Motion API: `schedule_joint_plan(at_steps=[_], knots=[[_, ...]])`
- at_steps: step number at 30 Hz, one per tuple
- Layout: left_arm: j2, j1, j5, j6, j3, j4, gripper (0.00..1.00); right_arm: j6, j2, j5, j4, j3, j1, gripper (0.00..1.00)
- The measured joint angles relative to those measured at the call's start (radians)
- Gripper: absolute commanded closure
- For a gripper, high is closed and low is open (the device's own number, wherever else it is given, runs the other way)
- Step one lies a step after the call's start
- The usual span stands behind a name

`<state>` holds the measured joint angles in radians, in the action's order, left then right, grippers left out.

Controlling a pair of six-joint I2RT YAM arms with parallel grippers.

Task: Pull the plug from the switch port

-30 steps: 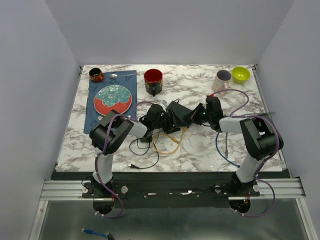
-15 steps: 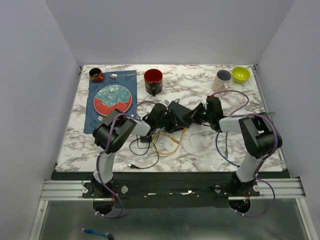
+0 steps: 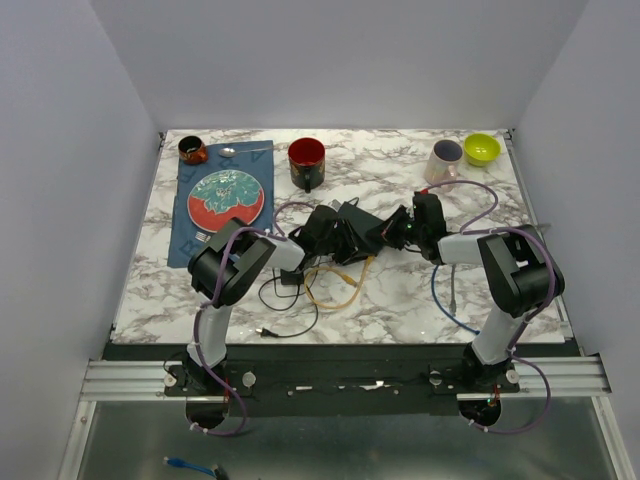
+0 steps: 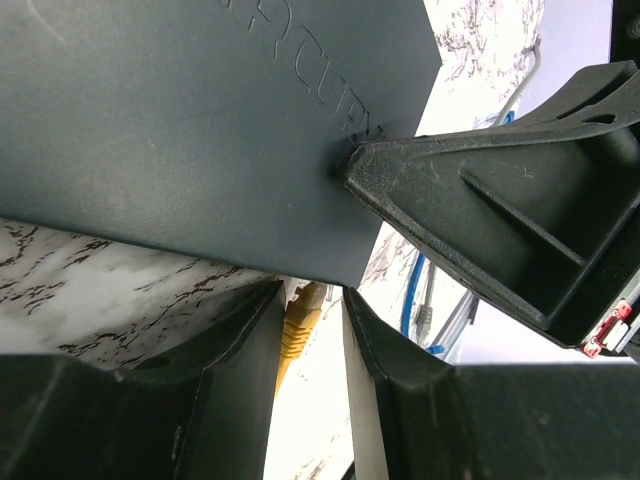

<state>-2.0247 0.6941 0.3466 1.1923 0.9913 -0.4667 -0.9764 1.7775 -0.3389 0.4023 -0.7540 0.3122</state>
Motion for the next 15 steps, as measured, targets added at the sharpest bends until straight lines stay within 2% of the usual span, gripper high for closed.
schedule_joint_plan(at_steps=[6,15], knots=[[-0.005,0.000,0.002,0.014,0.002,-0.003,0.61,0.000,0.000,0.000,0.000,0.000,0.000,0.99],[-0.018,0.002,0.011,0.035,0.010,-0.018,0.74,0.000,0.000,0.000,0.000,0.000,0.000,0.99]])
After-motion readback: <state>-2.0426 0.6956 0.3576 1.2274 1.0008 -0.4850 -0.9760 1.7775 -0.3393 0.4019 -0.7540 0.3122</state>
